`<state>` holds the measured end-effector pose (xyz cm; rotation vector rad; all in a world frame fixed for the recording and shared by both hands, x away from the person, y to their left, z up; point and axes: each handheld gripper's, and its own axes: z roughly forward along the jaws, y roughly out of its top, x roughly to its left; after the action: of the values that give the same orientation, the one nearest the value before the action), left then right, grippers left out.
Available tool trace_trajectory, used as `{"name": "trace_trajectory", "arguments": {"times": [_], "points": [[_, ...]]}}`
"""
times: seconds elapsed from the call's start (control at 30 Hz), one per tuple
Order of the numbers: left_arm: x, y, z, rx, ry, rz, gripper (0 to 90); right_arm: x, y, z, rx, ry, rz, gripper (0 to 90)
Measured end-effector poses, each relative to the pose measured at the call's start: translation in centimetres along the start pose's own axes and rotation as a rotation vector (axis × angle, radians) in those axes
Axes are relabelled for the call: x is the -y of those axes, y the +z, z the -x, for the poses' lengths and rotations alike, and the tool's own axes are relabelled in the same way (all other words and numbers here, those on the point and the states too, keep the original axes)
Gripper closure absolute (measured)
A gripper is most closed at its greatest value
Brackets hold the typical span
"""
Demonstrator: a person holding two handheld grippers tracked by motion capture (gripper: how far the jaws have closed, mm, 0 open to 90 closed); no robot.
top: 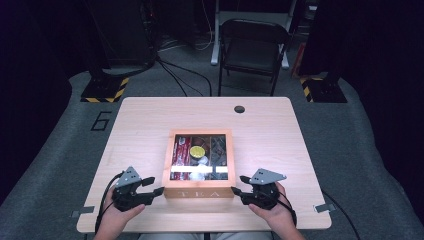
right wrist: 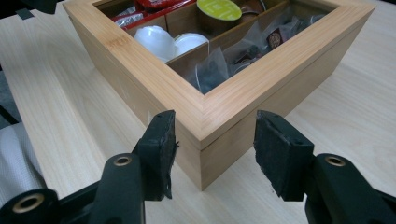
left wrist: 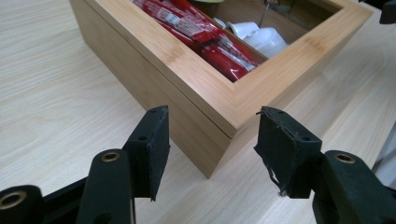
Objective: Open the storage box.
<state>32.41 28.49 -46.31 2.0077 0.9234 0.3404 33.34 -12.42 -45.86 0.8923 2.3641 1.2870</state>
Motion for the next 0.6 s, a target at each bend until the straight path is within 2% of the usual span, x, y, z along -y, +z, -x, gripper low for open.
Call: {"name": "trace_trajectory", "arguments": {"times": [0.17, 0.4, 0.6], "points": [[0.7, 0.8, -0.1, 0.01, 0.009, -0.025, 45.5, 0.7, 0.7, 0.0, -0.013, 0.017, -0.017, 50.2], [0.9, 1.0, -0.3, 0.015, -0.011, -0.021, 47.6, 0.9, 1.4, -0.2, -0.02, -0.008, -0.044, 54.4], [0.8, 1.7, 0.1, 0.025, 0.011, -0.038, 50.5, 1.0, 1.7, -0.1, -0.025, -0.008, -0.049, 57.5]]}}
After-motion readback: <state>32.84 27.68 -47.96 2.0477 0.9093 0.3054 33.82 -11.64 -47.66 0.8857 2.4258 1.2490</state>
